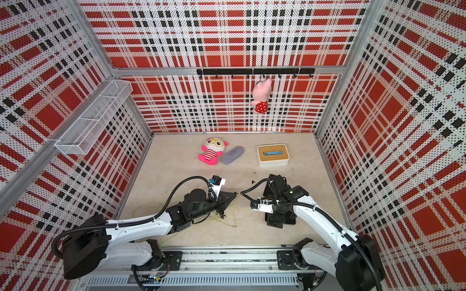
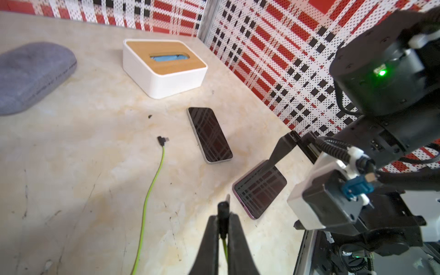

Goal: Plug wired earphones into phones
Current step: Pick up the phone at the center of the board.

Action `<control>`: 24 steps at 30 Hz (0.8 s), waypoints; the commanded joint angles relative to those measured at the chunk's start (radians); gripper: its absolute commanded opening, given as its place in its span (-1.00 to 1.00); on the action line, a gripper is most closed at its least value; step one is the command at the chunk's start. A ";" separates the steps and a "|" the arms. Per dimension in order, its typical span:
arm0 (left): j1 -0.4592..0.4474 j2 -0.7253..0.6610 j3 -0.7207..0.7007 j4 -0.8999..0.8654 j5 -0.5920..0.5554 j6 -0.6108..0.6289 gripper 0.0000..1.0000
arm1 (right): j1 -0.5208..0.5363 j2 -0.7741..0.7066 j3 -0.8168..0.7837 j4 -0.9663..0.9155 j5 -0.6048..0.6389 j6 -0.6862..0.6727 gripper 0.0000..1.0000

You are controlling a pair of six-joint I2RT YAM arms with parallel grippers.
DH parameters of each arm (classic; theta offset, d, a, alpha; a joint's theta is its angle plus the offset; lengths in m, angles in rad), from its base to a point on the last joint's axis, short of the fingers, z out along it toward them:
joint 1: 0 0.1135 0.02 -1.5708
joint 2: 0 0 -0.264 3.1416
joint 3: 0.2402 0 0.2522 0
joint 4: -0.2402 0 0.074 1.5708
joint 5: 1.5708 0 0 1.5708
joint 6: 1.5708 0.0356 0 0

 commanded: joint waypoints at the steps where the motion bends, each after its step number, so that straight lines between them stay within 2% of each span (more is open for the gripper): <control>1: 0.013 0.053 0.007 0.033 0.050 -0.077 -1.00 | -0.032 0.027 -0.023 0.020 0.079 -0.071 0.96; 6: 0.009 0.108 -0.002 0.034 0.073 -0.090 -1.00 | -0.076 0.058 -0.093 0.086 0.136 -0.115 1.00; 14: 0.006 0.085 -0.057 0.050 0.079 -0.076 -1.00 | -0.156 0.117 -0.115 0.174 0.156 -0.183 1.00; 18: 0.005 0.071 -0.081 0.050 0.102 -0.062 -1.00 | -0.167 0.151 -0.105 0.194 0.169 -0.204 1.00; 24: 0.005 0.070 -0.105 0.061 0.074 -0.053 -1.00 | -0.180 0.192 -0.131 0.201 0.171 -0.223 1.00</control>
